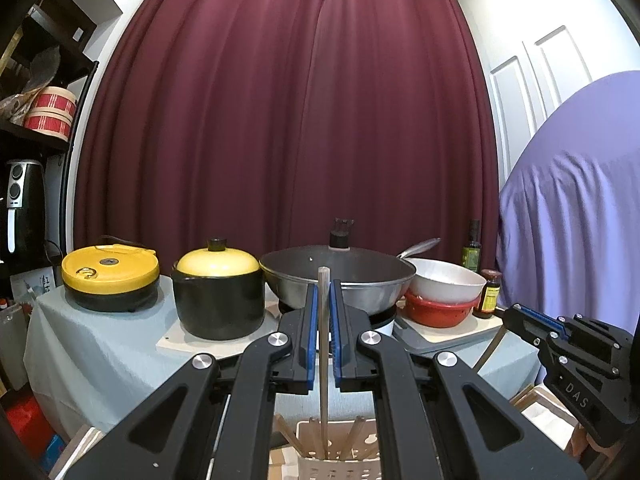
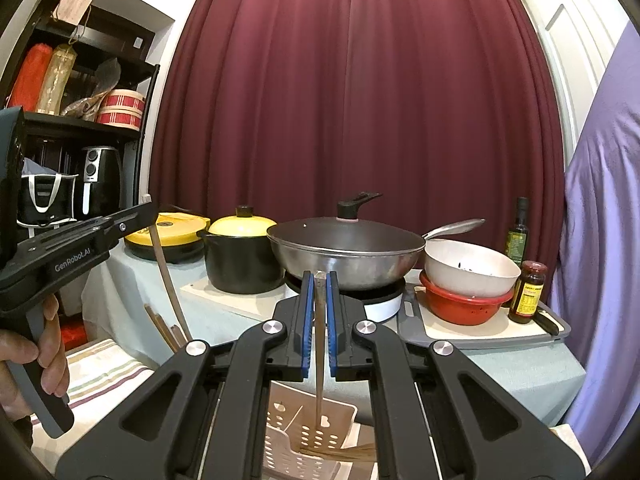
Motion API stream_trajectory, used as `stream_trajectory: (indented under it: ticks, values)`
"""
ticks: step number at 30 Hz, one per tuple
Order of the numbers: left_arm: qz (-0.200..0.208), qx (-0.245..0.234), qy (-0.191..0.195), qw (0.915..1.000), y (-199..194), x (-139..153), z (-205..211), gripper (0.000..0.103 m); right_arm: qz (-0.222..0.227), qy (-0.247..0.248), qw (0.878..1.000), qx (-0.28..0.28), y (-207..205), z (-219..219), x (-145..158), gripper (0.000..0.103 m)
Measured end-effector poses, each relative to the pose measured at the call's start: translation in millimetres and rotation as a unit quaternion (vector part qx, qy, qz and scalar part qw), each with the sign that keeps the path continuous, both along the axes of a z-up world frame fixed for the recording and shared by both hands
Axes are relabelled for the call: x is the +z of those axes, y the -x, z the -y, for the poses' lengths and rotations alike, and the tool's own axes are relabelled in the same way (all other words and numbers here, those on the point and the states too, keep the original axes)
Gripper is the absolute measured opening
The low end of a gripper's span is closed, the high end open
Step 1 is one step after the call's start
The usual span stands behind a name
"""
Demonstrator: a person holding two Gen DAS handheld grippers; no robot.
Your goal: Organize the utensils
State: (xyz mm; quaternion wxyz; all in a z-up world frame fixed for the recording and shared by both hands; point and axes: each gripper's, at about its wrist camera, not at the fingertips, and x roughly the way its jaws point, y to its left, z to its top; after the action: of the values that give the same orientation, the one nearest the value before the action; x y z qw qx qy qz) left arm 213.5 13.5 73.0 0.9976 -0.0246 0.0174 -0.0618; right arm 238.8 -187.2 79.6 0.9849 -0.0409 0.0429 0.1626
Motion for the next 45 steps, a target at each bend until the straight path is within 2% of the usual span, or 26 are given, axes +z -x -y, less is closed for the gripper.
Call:
stream_trajectory:
  ticks: [11,13,15,18,23,26,29,33,37,39,45]
  values:
    - [-0.034,-0.006,-0.013,0.9993,-11,-22,1,0.008,-0.032,-0.002,0.999,-0.008,-17,-1,-18,0.007]
    - [-0.038,-0.006,-0.017,0.9991,-13,-25,2,0.015,-0.034,-0.002,0.999,-0.01,-18,-1,-18,0.011]
    - [-0.043,-0.005,-0.018,0.9989,-13,-28,3,0.031,-0.034,-0.005,0.999,-0.01,-17,0,-18,0.023]
    - [-0.045,-0.003,-0.018,0.9988,-12,-31,2,0.041,-0.032,-0.006,0.999,-0.011,-15,0,-17,0.024]
    - [-0.042,0.002,-0.025,0.9988,-6,-28,4,0.049,-0.031,-0.01,0.999,-0.014,-10,4,-13,0.026]
    - [-0.037,0.007,-0.03,0.9988,3,-24,4,0.056,-0.025,-0.013,0.999,-0.023,-3,6,-9,0.039]
    - [-0.038,0.014,-0.032,0.9987,12,-22,3,0.062,-0.024,-0.012,0.999,-0.028,5,9,-7,0.04]
    - [-0.044,0.021,-0.029,0.9984,28,-24,2,0.066,-0.023,-0.011,0.999,-0.036,20,10,-6,0.05]
    - [-0.058,0.028,-0.026,0.9976,43,-29,2,0.07,-0.027,-0.01,0.999,-0.04,36,12,-7,0.054]
    - [-0.066,0.033,-0.024,0.997,53,-32,2,0.073,-0.029,-0.009,0.999,-0.041,47,13,-9,0.061]
    - [-0.084,0.04,-0.02,0.9955,82,-41,2,0.076,-0.039,-0.005,0.998,-0.041,77,13,-18,0.069]
